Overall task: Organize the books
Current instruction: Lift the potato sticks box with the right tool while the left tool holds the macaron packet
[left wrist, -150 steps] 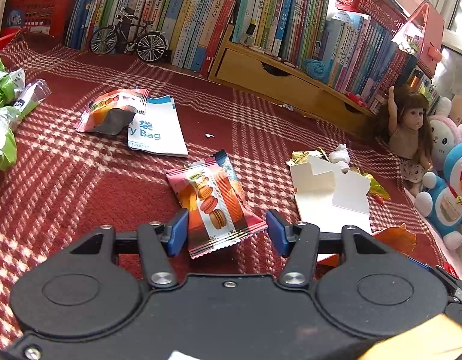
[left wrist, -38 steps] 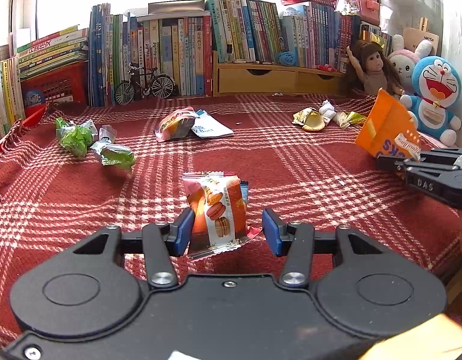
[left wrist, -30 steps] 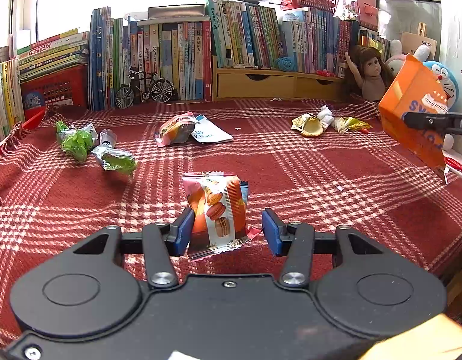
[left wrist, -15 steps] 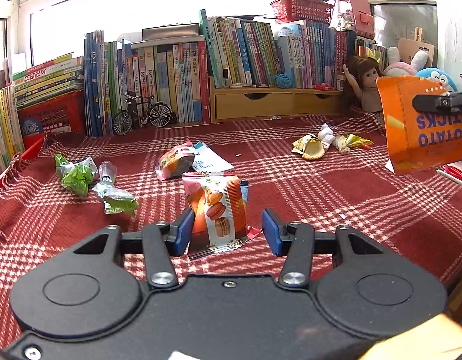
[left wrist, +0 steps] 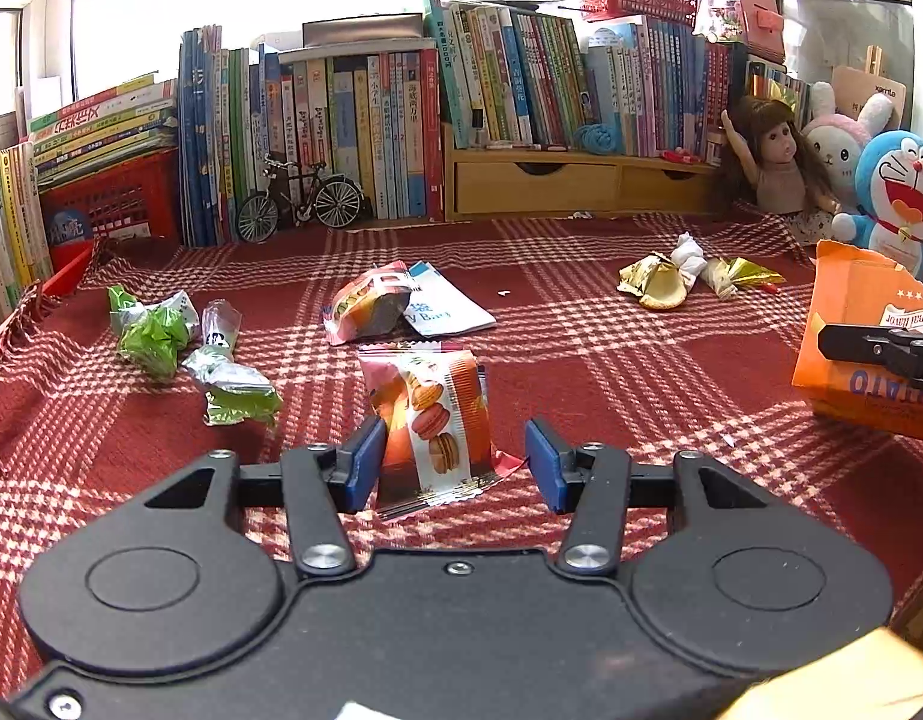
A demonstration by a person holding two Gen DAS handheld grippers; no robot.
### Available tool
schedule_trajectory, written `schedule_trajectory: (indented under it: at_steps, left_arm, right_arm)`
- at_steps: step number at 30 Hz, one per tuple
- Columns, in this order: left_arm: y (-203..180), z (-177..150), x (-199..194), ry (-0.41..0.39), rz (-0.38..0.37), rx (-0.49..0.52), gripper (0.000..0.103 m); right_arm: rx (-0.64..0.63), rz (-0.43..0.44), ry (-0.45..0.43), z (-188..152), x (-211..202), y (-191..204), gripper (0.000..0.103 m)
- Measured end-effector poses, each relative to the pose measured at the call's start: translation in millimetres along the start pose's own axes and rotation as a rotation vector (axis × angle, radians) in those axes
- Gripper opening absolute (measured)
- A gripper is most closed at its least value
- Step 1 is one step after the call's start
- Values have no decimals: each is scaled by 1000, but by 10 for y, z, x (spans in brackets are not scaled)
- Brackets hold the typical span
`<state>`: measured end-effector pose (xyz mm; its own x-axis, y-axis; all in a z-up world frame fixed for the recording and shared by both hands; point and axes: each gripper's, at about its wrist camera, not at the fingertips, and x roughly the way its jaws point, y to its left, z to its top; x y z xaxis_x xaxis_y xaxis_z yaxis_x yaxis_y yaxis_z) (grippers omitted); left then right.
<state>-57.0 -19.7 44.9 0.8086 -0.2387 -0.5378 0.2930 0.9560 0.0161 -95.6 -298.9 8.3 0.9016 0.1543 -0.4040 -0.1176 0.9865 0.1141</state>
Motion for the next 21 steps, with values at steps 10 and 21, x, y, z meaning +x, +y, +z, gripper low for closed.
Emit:
schedule_trajectory:
  at_steps: [10,21]
  left_arm:
    - [15,-162,4,35,0,6,52]
    - [17,108,-210,-31,-11,37,46]
  right_arm:
    - [-153,-95,71,-246,82,177,49]
    - [-133,-86,60,12,-67,233,4]
